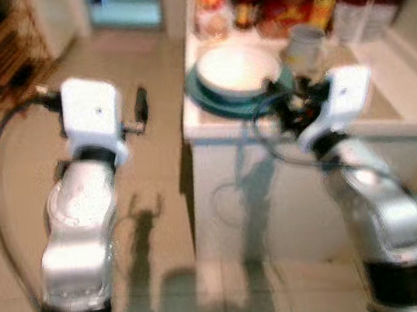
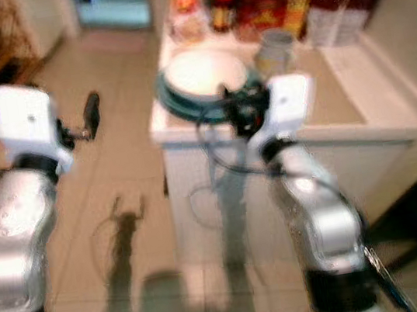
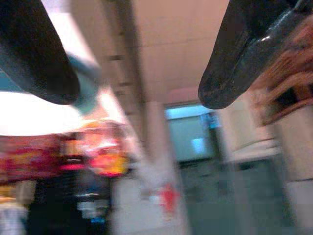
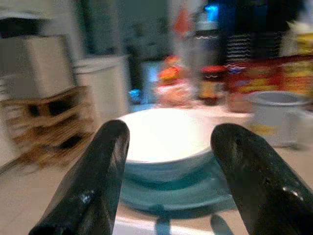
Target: Setting the table
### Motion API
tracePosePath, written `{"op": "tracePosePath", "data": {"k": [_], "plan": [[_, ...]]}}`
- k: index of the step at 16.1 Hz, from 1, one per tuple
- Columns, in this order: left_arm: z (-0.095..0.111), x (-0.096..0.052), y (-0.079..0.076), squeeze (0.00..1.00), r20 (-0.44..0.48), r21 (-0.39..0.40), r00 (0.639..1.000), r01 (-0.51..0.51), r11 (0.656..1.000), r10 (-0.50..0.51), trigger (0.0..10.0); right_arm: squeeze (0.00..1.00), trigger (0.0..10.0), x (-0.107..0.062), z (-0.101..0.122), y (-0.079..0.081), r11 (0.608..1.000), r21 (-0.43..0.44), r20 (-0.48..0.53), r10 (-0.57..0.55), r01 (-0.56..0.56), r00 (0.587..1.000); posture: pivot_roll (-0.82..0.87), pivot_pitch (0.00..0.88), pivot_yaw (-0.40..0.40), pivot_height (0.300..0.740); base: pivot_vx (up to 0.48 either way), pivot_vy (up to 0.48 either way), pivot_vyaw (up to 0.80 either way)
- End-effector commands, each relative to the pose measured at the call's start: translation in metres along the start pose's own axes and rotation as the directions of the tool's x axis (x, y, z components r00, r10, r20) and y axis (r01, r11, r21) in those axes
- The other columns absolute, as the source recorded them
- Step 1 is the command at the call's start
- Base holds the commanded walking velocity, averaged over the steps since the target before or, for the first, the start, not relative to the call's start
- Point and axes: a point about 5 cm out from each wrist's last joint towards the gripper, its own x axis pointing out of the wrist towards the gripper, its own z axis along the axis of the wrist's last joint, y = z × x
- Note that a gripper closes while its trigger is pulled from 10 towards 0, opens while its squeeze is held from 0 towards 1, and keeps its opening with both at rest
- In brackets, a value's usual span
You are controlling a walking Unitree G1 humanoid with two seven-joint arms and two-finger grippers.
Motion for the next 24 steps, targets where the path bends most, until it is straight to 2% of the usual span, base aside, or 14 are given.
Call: {"op": "tracePosePath", "data": {"k": [1, 4, 5, 6, 8, 9, 11, 14, 15, 17, 18, 20, 21, 24], "plan": [[-0.001, -0.001, 0.003, 0.00, -0.004, 0.010, 1.000, -0.001, 1.000, 0.001, 10.0, 0.00, 10.0, 0.001, 0.005, 0.002, 1.000, 0.012, 0.013, 0.007, -0.007, 1.000, 0.11, 0.014, -0.085, 0.740, 0.446, 0.000, 0.00], [-0.001, -0.001, 0.002, 0.00, -0.006, 0.021, 1.000, 0.001, 1.000, -0.001, 10.0, 0.00, 10.0, 0.003, 0.004, 0.000, 0.999, -0.008, -0.040, 0.039, -0.039, 0.998, 0.11, 0.006, -0.089, 0.740, 0.442, 0.000, 0.00], [-0.002, -0.003, 0.001, 0.00, 0.001, 0.074, 0.999, 0.035, 0.997, -0.036, 10.0, 0.00, 10.0, 0.006, 0.009, -0.004, 0.999, -0.007, -0.048, 0.040, -0.041, 0.998, 0.11, 0.006, -0.091, 0.740, 0.000, 0.000, 0.00], [-0.002, -0.005, -0.001, 0.00, 0.008, 0.089, 0.997, 0.070, 0.994, -0.071, 10.0, 0.00, 10.0, 0.008, 0.012, -0.009, 0.999, -0.011, -0.054, 0.030, -0.031, 0.998, 0.11, 0.005, -0.093, 0.740, 0.000, 0.000, 0.00], [-0.001, -0.007, -0.003, 0.00, 0.019, 0.060, 0.995, 0.098, 0.993, -0.099, 10.0, 0.00, 10.0, 0.011, 0.015, -0.014, 1.000, -0.010, -0.071, 0.017, -0.018, 0.997, 0.12, 0.005, -0.095, 0.740, 0.000, 0.000, 0.00], [0.000, -0.008, -0.005, 0.00, 0.025, 0.057, 0.991, 0.127, 0.990, -0.128, 10.0, 1.00, 10.0, 0.015, 0.024, -0.020, 1.000, -0.019, -0.074, -0.003, 0.001, 0.997, 0.12, 0.012, -0.095, 0.740, 0.000, 0.000, 0.00], [0.001, -0.009, -0.009, 0.00, 0.033, 0.051, 0.983, 0.178, 0.983, -0.180, 10.0, 1.00, 10.0, 0.020, 0.036, -0.030, 0.998, -0.055, -0.081, -0.040, 0.035, 0.996, 0.12, 0.015, -0.093, 0.740, 0.000, 0.000, 0.00], [0.002, -0.013, -0.021, 0.00, 0.026, 0.035, 0.943, 0.331, 0.943, -0.332, 10.0, 1.00, 10.0, 0.032, 0.054, -0.072, 0.976, -0.100, -0.162, -0.210, 0.195, 0.964, 0.11, 0.019, -0.090, 0.740, 0.000, 0.000, 0.00], [0.002, -0.014, -0.023, 0.00, 0.021, 0.042, 0.936, 0.351, 0.936, -0.352, 10.0, 0.00, 10.0, 0.035, 0.053, -0.087, 0.955, -0.098, -0.225, -0.295, 0.280, 0.928, 0.11, 0.018, -0.088, 0.740, 0.000, 0.000, 0.00], [0.001, -0.013, -0.023, 0.00, 0.020, 0.036, 0.935, 0.353, 0.935, -0.354, 10.0, 0.00, 10.0, 0.039, 0.050, -0.090, 0.967, -0.017, -0.274, -0.250, 0.255, 0.929, 0.10, 0.017, -0.085, 0.740, 0.000, 0.000, 0.00], [0.001, -0.013, -0.023, 0.00, 0.020, 0.036, 0.934, 0.355, 0.934, -0.356, 10.0, 0.00, 10.0, 0.040, 0.046, -0.090, 0.969, -0.006, -0.301, -0.237, 0.247, 0.924, 0.10, 0.017, -0.085, 0.740, 0.000, 0.000, 0.00], [0.000, -0.012, -0.024, 0.00, 0.014, 0.039, 0.930, 0.365, 0.930, -0.366, 10.0, 0.00, 10.0, 0.048, 0.025, -0.085, 0.969, 0.106, -0.418, -0.159, 0.222, 0.894, 0.10, 0.018, -0.085, 0.740, 0.000, 0.000, 0.00], [0.001, -0.011, -0.023, 0.00, 0.017, 0.039, 0.930, 0.367, 0.929, -0.368, 10.0, 0.00, 10.0, 0.056, 0.021, -0.078, 0.969, 0.158, -0.423, -0.107, 0.190, 0.900, 0.11, 0.017, -0.089, 0.740, 0.000, 0.000, 0.00], [0.003, -0.010, -0.021, 0.00, 0.025, 0.040, 0.936, 0.350, 0.936, -0.351, 10.0, 0.00, 10.0, 0.069, 0.019, -0.070, 0.968, 0.198, -0.400, -0.062, 0.152, 0.915, 0.11, 0.017, -0.091, 0.740, 0.000, 0.000, 0.00]]}}
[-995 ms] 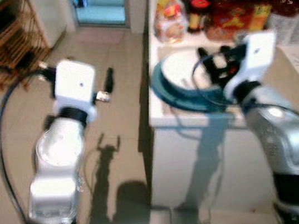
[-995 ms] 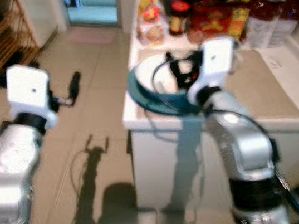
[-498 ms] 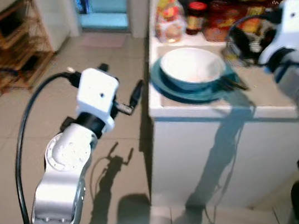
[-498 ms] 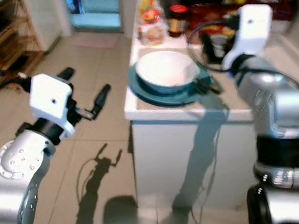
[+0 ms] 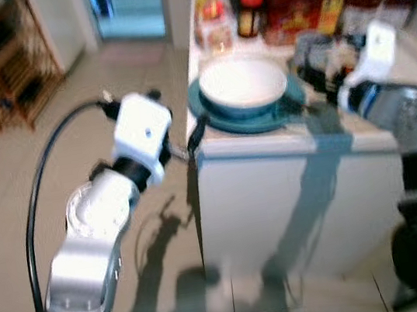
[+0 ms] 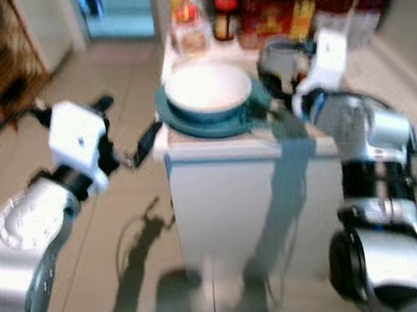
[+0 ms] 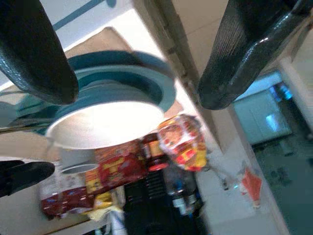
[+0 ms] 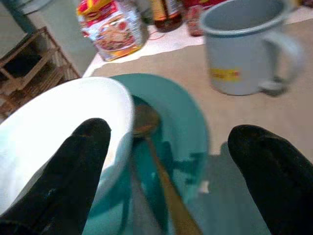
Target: Setting the table
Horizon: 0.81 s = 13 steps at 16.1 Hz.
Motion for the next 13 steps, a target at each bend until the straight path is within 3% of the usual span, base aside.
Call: {"op": "tracePosePath", "data": {"k": [1, 4, 6, 8, 11, 12, 13], "plan": [[0.003, 0.002, 0.002, 0.00, 0.005, 0.007, 1.000, -0.018, 1.000, 0.018, 10.0, 0.00, 10.0, 0.003, 0.006, 0.007, 1.000, -0.001, 0.023, 0.026, -0.026, 0.999, 0.11, 0.017, -0.091, 0.740, 0.000, 0.000, 0.00], [0.000, 0.002, 0.005, 0.00, -0.014, 0.019, 0.998, -0.054, 0.998, 0.054, 10.0, 0.00, 10.0, 0.014, 0.003, 0.011, 0.999, 0.014, 0.012, 0.053, -0.053, 0.999, 0.12, 0.021, -0.101, 0.740, 0.000, 0.000, 0.00], [0.000, 0.002, 0.004, 0.00, -0.016, 0.025, 0.999, -0.047, 0.999, 0.047, 10.0, 0.00, 10.0, 0.026, -0.005, 0.015, 0.998, 0.020, -0.051, 0.065, -0.064, 0.997, 0.13, 0.024, -0.105, 0.740, 0.000, 0.000, 0.00], [0.002, 0.001, 0.002, 0.00, -0.016, 0.022, 1.000, -0.012, 1.000, 0.012, 10.0, 0.00, 10.0, 0.031, -0.013, 0.014, 1.000, 0.001, -0.134, 0.016, -0.016, 0.991, 0.13, 0.024, -0.109, 0.740, 0.000, 0.000, 0.00], [0.004, -0.003, -0.005, 0.00, -0.013, -0.002, 0.997, 0.070, 0.998, -0.070, 10.0, 0.00, 9.7, 0.033, -0.007, 0.017, 0.998, 0.064, -0.125, 0.030, -0.022, 0.992, 0.13, 0.021, -0.122, 0.740, 0.000, 0.000, 0.00], [0.005, -0.003, -0.006, 0.00, -0.012, -0.005, 0.997, 0.077, 0.997, -0.077, 10.0, 0.00, 6.1, 0.034, -0.005, 0.017, 0.997, 0.078, -0.121, 0.037, -0.027, 0.992, 0.14, 0.021, -0.123, 0.740, 0.000, 0.000, 0.00], [0.005, -0.004, -0.007, 0.00, -0.012, -0.006, 0.996, 0.087, 0.996, -0.087, 10.0, 0.00, 0.0, 0.035, -0.002, 0.017, 0.993, 0.109, -0.120, 0.049, -0.035, 0.992, 0.14, 0.019, -0.121, 0.740, 0.000, 0.000, 0.00]]}}
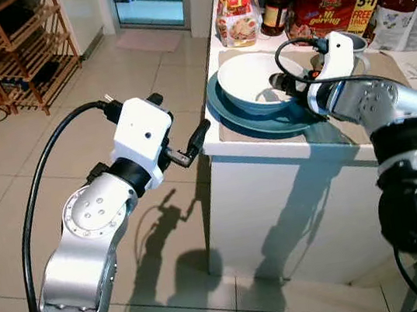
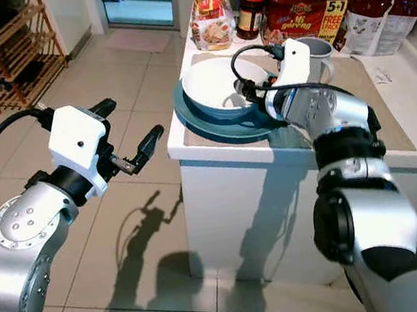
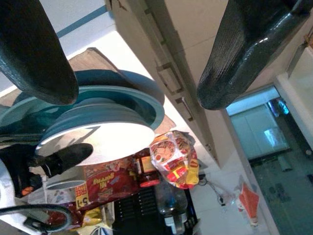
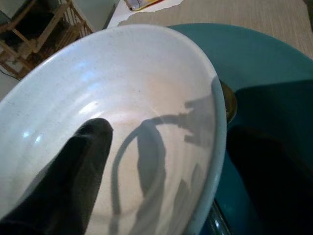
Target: Setting the table
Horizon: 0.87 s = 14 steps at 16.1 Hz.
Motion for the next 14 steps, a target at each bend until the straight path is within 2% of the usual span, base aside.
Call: {"op": "tracePosePath", "data": {"k": [1, 5, 9, 14], "plan": [[0.0032, 0.0002, -0.0050, 0.00, 0.007, 0.000, 0.999, 0.041, 0.999, -0.041, 10.0, 0.00, 0.0, -0.0030, 0.0112, -0.0018, 1.000, 0.028, 0.032, 0.005, -0.006, 0.999, 0.14, 0.017, -0.118, 0.740, 0.000, 0.000, 0.00], [0.0032, 0.0021, -0.0024, 0.00, 0.003, 0.002, 0.998, 0.055, 0.998, -0.055, 10.0, 0.00, 0.0, -0.0049, 0.0138, -0.0018, 0.998, 0.068, 0.008, 0.016, -0.017, 1.000, 0.14, 0.010, -0.108, 0.740, 0.000, 0.000, 0.00], [0.0036, 0.0037, -0.0053, 0.00, 0.004, 0.001, 0.997, 0.073, 0.997, -0.073, 10.0, 0.00, 0.0, -0.0070, 0.0079, -0.0063, 0.996, 0.090, -0.074, 0.031, -0.024, 0.997, 0.13, 0.003, -0.100, 0.740, 0.000, 0.000, 0.00], [0.0037, 0.0049, -0.0049, 0.00, 0.004, 0.005, 0.997, 0.076, 0.997, -0.076, 10.0, 0.00, 0.0, -0.0080, 0.0070, -0.0065, 0.993, 0.117, -0.088, 0.044, -0.034, 0.995, 0.13, 0.000, -0.096, 0.740, 0.000, 0.000, 0.00]]}}
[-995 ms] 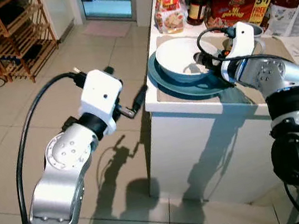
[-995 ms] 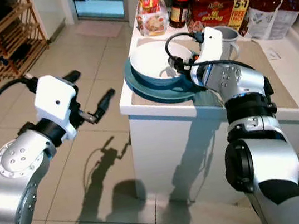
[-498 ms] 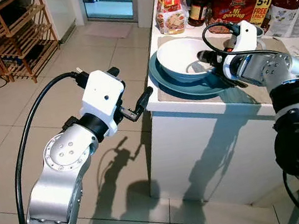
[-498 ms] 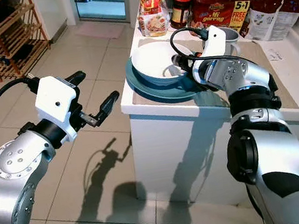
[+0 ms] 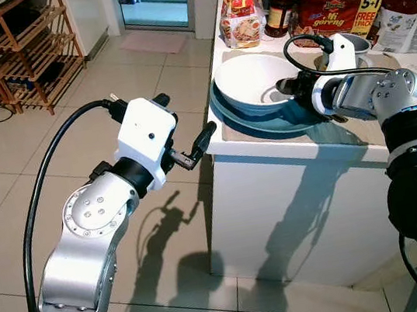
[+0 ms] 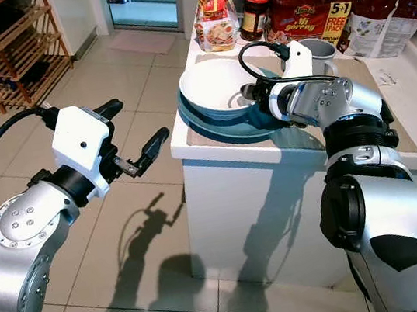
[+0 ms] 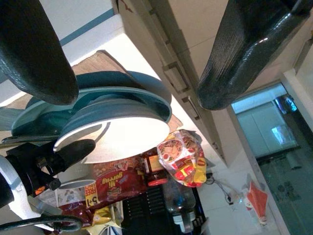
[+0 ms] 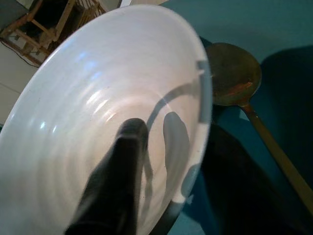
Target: Setting the table
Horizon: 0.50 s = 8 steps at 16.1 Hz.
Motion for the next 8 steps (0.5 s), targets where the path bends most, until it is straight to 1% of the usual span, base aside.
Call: {"op": "tracePosePath", "data": {"k": [1, 5, 7, 8], "plan": [[0.003, 0.004, -0.002, 0.00, 0.004, 0.008, 1.000, 0.029, 1.000, -0.029, 10.0, 0.00, 0.0, -0.004, 0.007, -0.002, 1.000, 0.014, 0.017, -0.006, 0.005, 1.000, 0.13, 0.000, -0.096, 0.740, 0.000, 0.000, 0.00], [0.002, 0.005, 0.001, 0.00, 0.007, 0.011, 1.000, 0.007, 1.000, -0.008, 10.0, 0.00, 0.0, -0.007, 0.010, -0.002, 1.000, 0.022, 0.024, 0.001, -0.002, 1.000, 0.13, 0.000, -0.098, 0.740, 0.000, 0.000, 0.00], [0.002, 0.005, 0.001, 0.00, 0.007, 0.010, 1.000, -0.005, 1.000, 0.004, 10.0, 0.00, 0.0, -0.011, 0.012, -0.003, 0.999, 0.041, 0.037, 0.019, -0.020, 0.999, 0.12, 0.000, -0.099, 0.740, 0.000, 0.000, 0.00], [0.002, 0.005, 0.003, 0.00, 0.011, 0.013, 1.000, -0.022, 1.000, 0.022, 10.0, 0.00, 0.0, -0.015, 0.016, -0.004, 0.996, 0.075, 0.061, 0.037, -0.042, 0.997, 0.12, 0.000, -0.098, 0.740, 0.000, 0.000, 0.00]]}}
